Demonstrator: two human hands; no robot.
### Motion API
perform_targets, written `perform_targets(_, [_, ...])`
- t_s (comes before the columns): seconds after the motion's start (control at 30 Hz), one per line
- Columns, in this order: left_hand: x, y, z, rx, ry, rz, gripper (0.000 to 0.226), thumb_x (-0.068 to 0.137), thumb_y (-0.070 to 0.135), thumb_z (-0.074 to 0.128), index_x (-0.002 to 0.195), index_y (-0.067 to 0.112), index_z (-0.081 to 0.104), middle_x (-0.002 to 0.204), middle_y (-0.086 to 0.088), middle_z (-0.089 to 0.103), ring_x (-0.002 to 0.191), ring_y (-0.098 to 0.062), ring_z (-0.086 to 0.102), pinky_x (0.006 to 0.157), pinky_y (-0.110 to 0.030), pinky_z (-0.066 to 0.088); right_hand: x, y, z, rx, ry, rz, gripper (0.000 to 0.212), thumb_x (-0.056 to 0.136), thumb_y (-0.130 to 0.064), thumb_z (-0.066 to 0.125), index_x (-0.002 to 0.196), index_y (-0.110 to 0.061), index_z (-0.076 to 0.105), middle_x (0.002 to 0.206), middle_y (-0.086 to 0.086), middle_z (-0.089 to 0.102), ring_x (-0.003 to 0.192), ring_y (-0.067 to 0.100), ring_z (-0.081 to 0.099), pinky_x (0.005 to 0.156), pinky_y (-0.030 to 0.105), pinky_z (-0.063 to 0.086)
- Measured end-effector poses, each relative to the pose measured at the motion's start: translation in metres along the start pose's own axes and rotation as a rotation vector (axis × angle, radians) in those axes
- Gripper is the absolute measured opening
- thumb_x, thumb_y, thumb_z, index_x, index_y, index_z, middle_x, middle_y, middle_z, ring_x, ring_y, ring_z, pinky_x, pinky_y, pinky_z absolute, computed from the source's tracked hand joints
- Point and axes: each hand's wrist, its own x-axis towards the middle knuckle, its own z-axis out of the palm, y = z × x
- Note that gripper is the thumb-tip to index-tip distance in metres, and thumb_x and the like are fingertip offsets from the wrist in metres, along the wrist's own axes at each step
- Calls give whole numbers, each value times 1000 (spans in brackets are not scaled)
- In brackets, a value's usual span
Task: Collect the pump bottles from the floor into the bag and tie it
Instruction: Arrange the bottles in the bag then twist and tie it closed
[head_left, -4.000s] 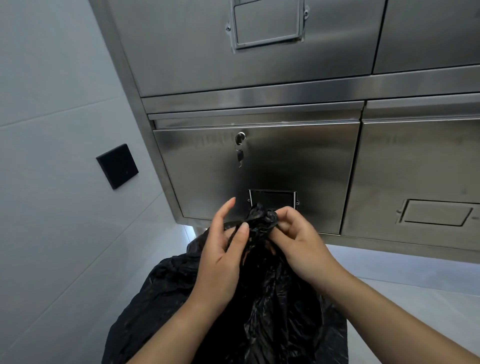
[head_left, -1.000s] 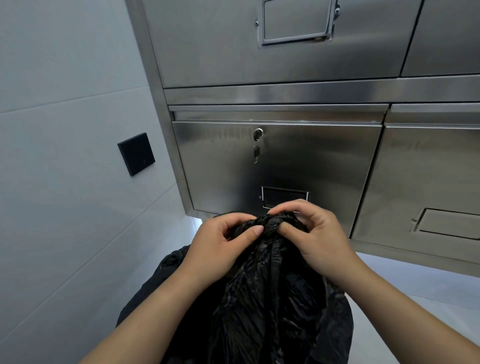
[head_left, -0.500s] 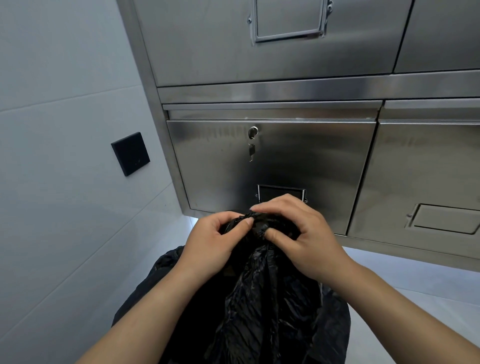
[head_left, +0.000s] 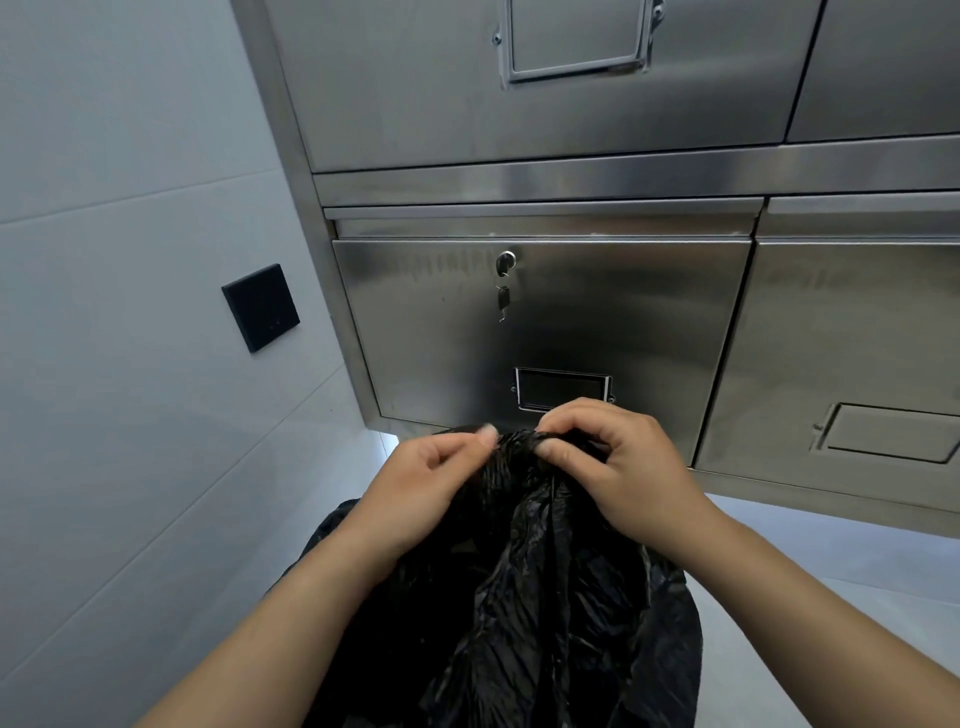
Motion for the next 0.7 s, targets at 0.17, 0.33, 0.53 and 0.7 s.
perform_targets(0.17, [0,-2,-6,-64,-81,-30,17,81,20,64,91,25,77,95,-4,76,88,-12,71,73,-16,54,-6,9,8,111,13,243,10,83,-23,64,75,-30,64,75,-15,67,73,2,60,70,19,47])
perform_targets(0.33, [3,-2,-11,275,79,63,21,70,7,79,66,28,75,65,7,74,61,-1,67,62,-11,51,-13,13,8,278,27,344,19,83,-13,66,72,-28,69,86,-6,70,85,12,65,83,28,49])
perform_targets(0.53, [-8,-31,-30,485,142,39,13,71,11,80,73,24,77,67,2,75,61,-4,67,68,-24,54,-45,30,-2,472,188,715,11,88,-14,60,89,-13,71,90,5,69,82,12,62,87,29,47])
perform_targets(0.7, [-15,-53,-48,585,198,33,23,79,9,73,72,31,74,69,16,74,59,6,64,59,-8,48,-62,43,-15,681,266,852,15,93,-8,49,92,-5,64,91,10,65,82,13,62,87,24,51])
